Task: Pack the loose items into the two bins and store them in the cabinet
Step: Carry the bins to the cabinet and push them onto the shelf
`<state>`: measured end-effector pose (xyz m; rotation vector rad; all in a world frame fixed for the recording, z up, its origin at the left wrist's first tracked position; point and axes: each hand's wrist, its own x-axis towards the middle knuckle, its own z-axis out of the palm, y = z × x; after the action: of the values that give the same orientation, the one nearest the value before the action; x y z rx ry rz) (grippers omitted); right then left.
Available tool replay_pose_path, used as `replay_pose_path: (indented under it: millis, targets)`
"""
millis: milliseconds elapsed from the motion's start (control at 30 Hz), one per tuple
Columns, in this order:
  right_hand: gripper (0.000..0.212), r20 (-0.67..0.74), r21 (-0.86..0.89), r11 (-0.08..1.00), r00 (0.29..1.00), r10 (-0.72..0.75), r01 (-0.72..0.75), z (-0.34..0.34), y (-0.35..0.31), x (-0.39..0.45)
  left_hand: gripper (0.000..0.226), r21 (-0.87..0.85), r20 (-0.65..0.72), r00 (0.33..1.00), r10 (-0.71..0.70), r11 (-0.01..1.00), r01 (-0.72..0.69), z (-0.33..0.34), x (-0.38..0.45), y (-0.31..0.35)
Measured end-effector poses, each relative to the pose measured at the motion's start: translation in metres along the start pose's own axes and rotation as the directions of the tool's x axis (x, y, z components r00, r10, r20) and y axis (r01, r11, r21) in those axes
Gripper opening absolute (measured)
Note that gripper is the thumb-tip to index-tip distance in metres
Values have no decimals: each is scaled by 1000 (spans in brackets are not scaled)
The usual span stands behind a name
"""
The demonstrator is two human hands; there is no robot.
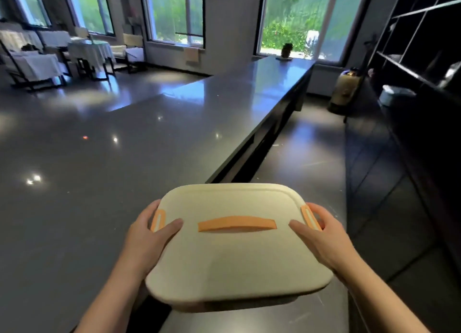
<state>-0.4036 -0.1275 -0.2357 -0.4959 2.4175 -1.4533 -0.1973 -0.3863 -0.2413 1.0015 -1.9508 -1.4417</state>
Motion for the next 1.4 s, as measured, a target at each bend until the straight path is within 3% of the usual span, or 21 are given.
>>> replay_pose_path:
  millis: [267,533,833,1033,1400]
  targets:
    - [46,-204,9,992,971,121,-122,-26,32,88,53,1,271,961,57,998,-60,105,142,22]
    - [54,-420,109,971,876,238,-211,-49,29,165,58,-26,455,883,117,993,-119,200,268,72]
    - [57,-468,125,947,824,318,-295,-102,67,283,61,33,590,804,77,992,-119,335,368,86]
    - [56,-481,120,956,827,291,-267,-160,86,398,55,47,600,795,93,987,-151,437,439,126]
    - [56,-439,134,966,861,258,-222,-233,96,623,57,72,529,844,88,986,-148,577,594,192]
